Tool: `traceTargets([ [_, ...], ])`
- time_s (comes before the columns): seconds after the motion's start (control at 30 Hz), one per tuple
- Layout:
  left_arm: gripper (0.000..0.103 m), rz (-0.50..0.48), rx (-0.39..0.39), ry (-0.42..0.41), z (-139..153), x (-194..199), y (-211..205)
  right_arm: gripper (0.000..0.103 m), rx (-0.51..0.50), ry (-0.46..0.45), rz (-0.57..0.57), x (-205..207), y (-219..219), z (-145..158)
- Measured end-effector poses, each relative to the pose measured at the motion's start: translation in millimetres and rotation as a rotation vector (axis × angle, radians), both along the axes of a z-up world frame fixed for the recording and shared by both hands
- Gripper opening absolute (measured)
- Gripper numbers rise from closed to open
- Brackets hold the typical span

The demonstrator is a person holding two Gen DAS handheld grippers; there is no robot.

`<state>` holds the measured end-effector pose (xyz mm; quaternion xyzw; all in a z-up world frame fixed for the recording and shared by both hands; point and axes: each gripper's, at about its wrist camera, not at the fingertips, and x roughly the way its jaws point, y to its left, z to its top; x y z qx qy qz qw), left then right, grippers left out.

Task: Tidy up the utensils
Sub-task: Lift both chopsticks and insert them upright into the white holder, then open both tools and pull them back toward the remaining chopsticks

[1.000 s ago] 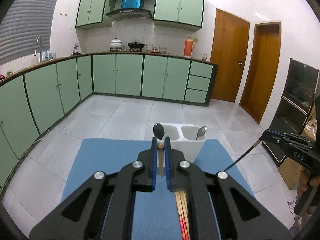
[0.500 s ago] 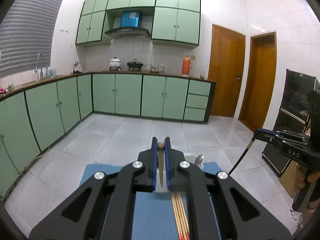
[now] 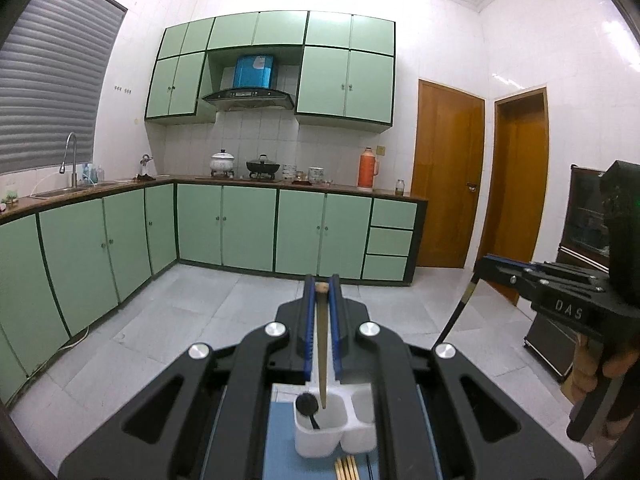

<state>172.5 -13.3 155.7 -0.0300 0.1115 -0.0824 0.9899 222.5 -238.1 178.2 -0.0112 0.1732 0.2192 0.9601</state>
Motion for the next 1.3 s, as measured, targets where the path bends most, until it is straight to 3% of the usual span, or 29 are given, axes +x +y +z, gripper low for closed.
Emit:
traceTargets([
  [0.23,0.006,-0.021,0.015,0.096,-36,53,-15,0.006,0.003,0.062,-0.02,39,6,-41],
  [0.5,0.008,-0.046,0.041,0.194,-77,78,-16,0.008,-0.002,0.152,0.011,52,11,-90],
  [0.57,0.027,-0.044,0.039,0.205,-84,77,-13,0.03,-0.006,0.151,0.009,47,10,-96],
  [0.63,0.041,-0.035,0.037,0.201,-89,71,-10,0.041,-0.007,0.141,-0.009,39,7,-100],
  [0.7,0.044,-0.028,0.037,0.201,-92,64,-6,0.049,-0.006,0.135,-0.022,31,3,-102],
  [0.8,0.058,-0.013,0.033,0.198,-96,49,3,0.062,-0.014,0.118,-0.051,12,-2,-104],
  [0.87,0.068,-0.003,0.025,0.198,-103,33,11,0.079,-0.004,0.107,-0.082,-7,-8,-109],
  [0.97,0.078,0.009,0.028,0.214,-115,14,19,0.091,0.016,0.114,-0.111,-30,-14,-120],
  [1.07,0.087,0.022,0.03,0.258,-134,-6,28,0.097,0.009,0.13,-0.172,-52,-22,-137],
  [1.3,0.09,0.032,0.069,0.405,-193,-45,41,0.097,-0.013,0.253,-0.263,-89,-33,-193],
])
